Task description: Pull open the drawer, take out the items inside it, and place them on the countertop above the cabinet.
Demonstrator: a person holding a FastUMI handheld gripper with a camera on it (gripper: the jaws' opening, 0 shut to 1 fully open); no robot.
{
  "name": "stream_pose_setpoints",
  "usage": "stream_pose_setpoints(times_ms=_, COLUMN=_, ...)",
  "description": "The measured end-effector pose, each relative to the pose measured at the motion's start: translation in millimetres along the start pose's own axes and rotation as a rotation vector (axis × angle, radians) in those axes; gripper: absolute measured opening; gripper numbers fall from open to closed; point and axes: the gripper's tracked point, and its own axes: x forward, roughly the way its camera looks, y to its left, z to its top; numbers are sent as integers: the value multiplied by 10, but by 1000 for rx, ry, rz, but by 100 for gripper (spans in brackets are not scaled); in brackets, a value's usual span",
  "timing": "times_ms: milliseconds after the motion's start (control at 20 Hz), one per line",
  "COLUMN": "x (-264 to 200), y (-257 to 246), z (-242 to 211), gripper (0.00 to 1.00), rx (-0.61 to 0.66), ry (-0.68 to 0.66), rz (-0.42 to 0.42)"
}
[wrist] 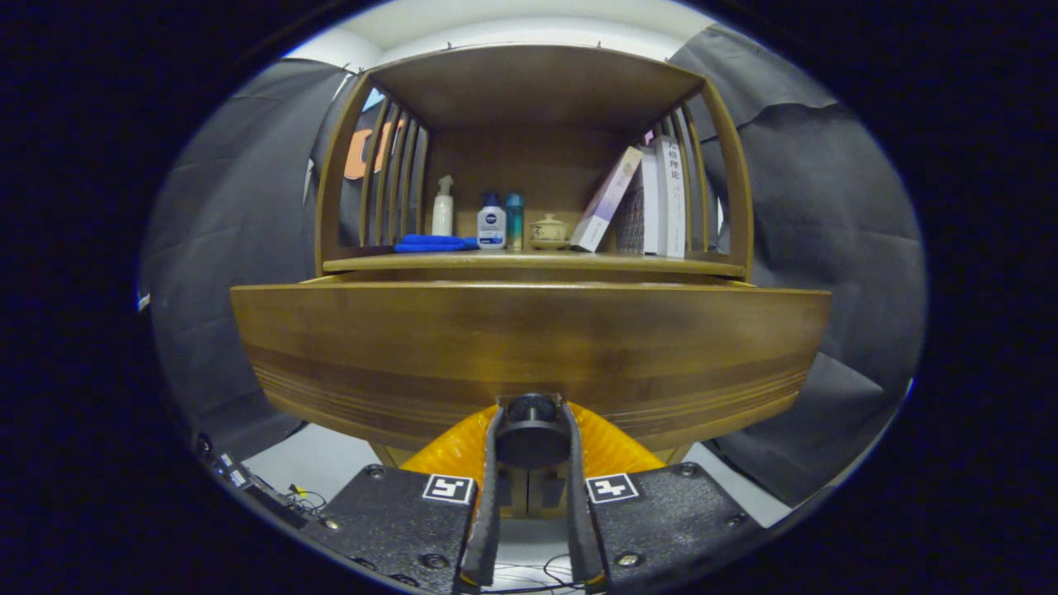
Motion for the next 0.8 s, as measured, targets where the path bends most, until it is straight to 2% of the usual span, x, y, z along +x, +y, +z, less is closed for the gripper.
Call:
stream_pose_setpoints(times_ms=400, x=-409, y=-35, z=-197, gripper=36, rx=14, ry=28, rz=6)
stream_pose_setpoints(times_ms=600, x=-521, y=-17, z=-240, gripper=36, rx=24, ry=41, rz=14)
stream_pose_setpoints(times_ms=800, x=-536, y=-19, z=-258, gripper=36, rx=-18, ry=49, rz=9)
